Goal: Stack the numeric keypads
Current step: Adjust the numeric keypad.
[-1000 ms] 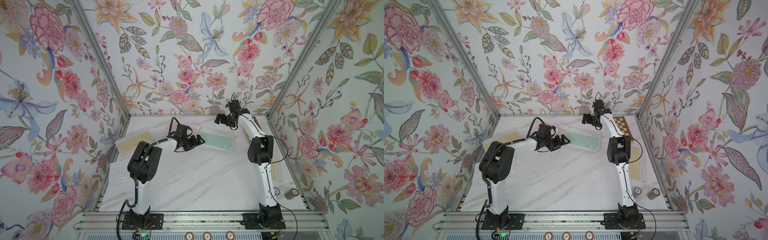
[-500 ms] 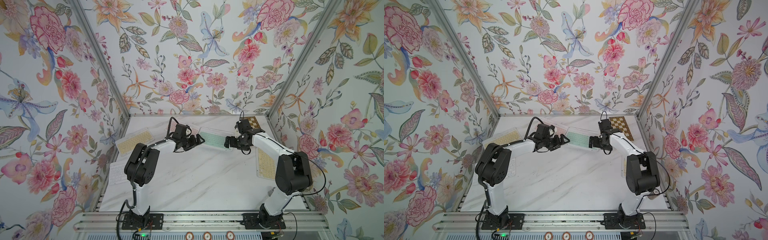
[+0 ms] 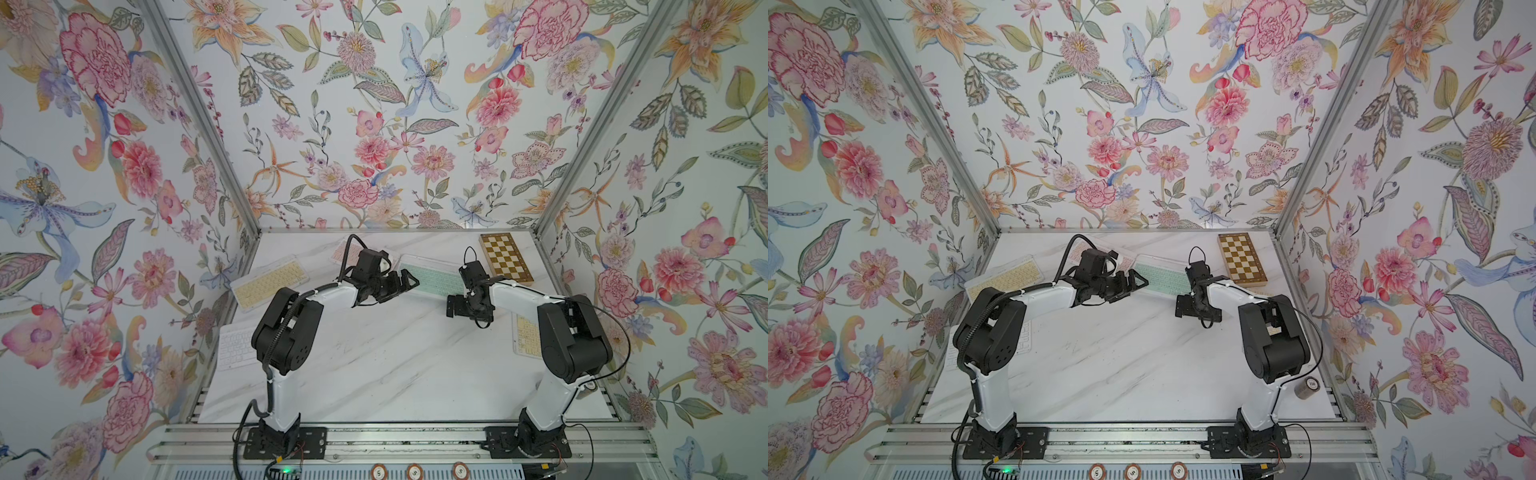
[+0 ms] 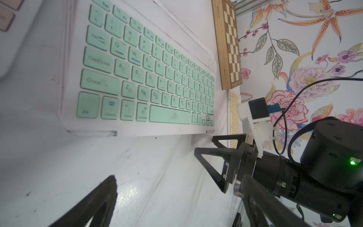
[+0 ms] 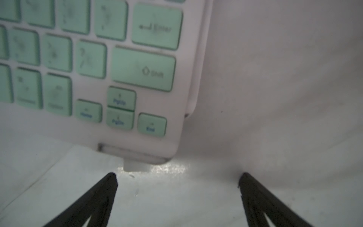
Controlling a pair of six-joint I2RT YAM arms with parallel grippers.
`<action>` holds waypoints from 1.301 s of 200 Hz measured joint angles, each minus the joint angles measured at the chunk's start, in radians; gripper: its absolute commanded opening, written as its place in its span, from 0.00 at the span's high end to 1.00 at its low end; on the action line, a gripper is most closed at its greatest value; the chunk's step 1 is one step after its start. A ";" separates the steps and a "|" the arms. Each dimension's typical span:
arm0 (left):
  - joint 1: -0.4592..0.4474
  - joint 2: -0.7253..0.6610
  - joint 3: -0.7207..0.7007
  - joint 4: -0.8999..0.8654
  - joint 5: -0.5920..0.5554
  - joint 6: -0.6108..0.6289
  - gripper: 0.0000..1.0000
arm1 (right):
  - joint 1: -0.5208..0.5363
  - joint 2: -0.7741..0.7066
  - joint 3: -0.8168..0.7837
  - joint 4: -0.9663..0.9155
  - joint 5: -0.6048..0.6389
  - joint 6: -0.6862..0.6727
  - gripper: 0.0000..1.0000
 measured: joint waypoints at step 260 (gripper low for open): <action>-0.099 0.018 0.101 -0.044 0.000 0.008 0.01 | -0.675 -0.226 -0.109 0.001 -0.226 0.063 0.01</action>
